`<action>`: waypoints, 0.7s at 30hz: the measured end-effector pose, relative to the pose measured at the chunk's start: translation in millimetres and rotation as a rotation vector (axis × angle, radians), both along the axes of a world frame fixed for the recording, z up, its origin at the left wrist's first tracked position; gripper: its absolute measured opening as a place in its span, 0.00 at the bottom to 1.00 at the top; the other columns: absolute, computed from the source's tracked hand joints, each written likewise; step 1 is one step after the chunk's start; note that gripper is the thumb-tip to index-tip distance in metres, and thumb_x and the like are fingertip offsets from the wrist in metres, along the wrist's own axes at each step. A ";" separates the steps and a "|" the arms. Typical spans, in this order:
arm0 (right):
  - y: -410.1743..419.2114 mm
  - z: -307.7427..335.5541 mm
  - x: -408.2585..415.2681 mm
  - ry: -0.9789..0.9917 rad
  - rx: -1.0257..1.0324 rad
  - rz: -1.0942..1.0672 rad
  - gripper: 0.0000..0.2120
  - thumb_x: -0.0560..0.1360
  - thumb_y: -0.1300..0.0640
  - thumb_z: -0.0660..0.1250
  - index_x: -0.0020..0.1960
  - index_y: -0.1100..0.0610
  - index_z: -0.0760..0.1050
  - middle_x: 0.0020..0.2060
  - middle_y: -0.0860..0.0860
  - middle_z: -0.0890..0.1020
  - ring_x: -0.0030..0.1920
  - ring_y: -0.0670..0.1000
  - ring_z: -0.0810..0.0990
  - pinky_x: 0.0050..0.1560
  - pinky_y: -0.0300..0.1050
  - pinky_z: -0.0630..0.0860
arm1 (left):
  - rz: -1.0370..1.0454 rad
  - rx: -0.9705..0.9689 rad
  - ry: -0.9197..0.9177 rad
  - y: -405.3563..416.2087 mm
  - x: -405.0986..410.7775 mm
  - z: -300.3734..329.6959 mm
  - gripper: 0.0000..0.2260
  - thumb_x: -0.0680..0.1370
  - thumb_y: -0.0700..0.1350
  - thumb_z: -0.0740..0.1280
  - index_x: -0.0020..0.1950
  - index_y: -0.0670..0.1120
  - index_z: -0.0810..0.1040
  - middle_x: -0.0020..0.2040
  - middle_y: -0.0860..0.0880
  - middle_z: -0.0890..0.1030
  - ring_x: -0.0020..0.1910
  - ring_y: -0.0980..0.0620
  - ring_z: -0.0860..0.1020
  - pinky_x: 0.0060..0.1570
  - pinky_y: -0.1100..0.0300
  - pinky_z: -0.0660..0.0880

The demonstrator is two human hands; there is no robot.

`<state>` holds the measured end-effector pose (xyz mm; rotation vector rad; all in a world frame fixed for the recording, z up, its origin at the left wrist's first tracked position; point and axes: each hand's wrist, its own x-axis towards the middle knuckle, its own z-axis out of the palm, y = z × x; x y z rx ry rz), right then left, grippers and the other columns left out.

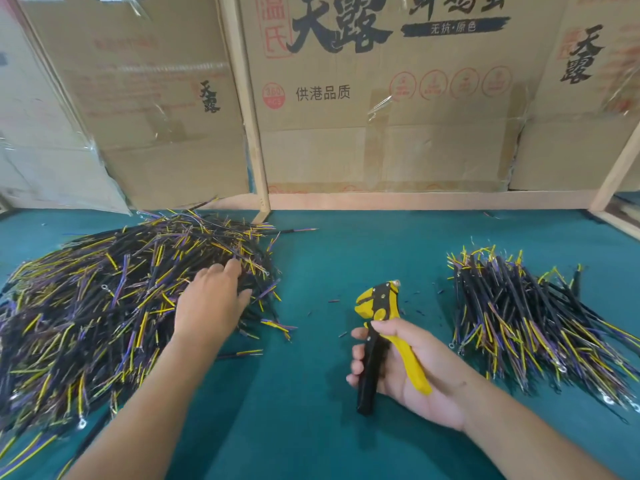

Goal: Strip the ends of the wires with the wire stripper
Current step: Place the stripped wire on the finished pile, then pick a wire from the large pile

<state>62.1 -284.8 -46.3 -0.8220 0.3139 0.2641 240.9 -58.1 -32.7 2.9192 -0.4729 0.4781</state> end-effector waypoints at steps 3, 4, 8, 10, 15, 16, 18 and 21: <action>-0.2 -2.3 0.9 0.006 -0.008 0.000 0.19 0.72 0.55 0.68 0.58 0.65 0.73 0.40 0.61 0.75 0.38 0.60 0.76 0.44 0.57 0.81 | -0.035 0.014 -0.021 6.9 2.8 -2.0 0.14 0.78 0.56 0.68 0.48 0.45 0.73 0.46 0.45 0.78 0.50 0.41 0.77 0.40 0.51 0.72; -0.1 -2.6 0.9 0.007 -0.004 0.000 0.19 0.72 0.55 0.68 0.58 0.65 0.73 0.40 0.61 0.75 0.38 0.60 0.76 0.44 0.57 0.81 | -0.046 0.003 -0.037 7.0 3.6 -2.5 0.14 0.79 0.56 0.67 0.47 0.46 0.72 0.45 0.46 0.79 0.49 0.41 0.78 0.38 0.52 0.70; -1.1 -2.1 0.8 0.007 0.009 0.009 0.19 0.72 0.55 0.68 0.59 0.64 0.73 0.40 0.61 0.75 0.37 0.60 0.77 0.44 0.57 0.81 | -0.081 -0.100 0.099 18.2 5.9 1.0 0.15 0.79 0.58 0.64 0.42 0.48 0.70 0.38 0.49 0.79 0.41 0.42 0.79 0.36 0.53 0.71; -0.9 -1.8 0.6 0.002 0.008 0.010 0.20 0.72 0.55 0.68 0.60 0.64 0.72 0.40 0.61 0.75 0.37 0.60 0.77 0.44 0.57 0.81 | -0.126 -0.042 0.214 25.5 5.7 4.2 0.15 0.76 0.60 0.68 0.40 0.51 0.71 0.36 0.52 0.78 0.39 0.48 0.77 0.38 0.54 0.73; 0.4 -1.9 0.7 -0.007 -0.014 -0.007 0.20 0.72 0.55 0.68 0.60 0.64 0.72 0.39 0.61 0.75 0.36 0.60 0.77 0.44 0.58 0.81 | -0.170 0.061 0.152 19.5 -3.9 7.2 0.10 0.78 0.54 0.67 0.39 0.52 0.72 0.35 0.55 0.76 0.40 0.50 0.73 0.38 0.56 0.69; 0.5 -2.2 0.9 -0.008 -0.016 -0.006 0.20 0.72 0.55 0.68 0.60 0.64 0.72 0.39 0.61 0.76 0.36 0.60 0.77 0.44 0.58 0.81 | -0.177 0.021 0.114 17.0 -6.2 9.0 0.10 0.78 0.54 0.66 0.40 0.52 0.72 0.34 0.54 0.76 0.39 0.49 0.74 0.37 0.55 0.68; 1.0 -2.8 1.6 -0.008 -0.025 0.000 0.20 0.72 0.55 0.69 0.60 0.64 0.72 0.39 0.61 0.76 0.36 0.60 0.77 0.44 0.58 0.81 | -0.255 -0.170 0.074 12.6 -9.0 13.4 0.10 0.78 0.52 0.66 0.39 0.51 0.72 0.31 0.53 0.76 0.35 0.49 0.75 0.35 0.55 0.69; 0.6 -4.3 3.1 -0.011 -0.043 0.005 0.21 0.72 0.54 0.68 0.60 0.65 0.73 0.39 0.61 0.76 0.36 0.60 0.77 0.44 0.58 0.81 | -0.487 -0.682 0.280 -3.4 -22.1 17.3 0.12 0.77 0.47 0.69 0.36 0.47 0.70 0.26 0.53 0.69 0.26 0.54 0.65 0.28 0.57 0.64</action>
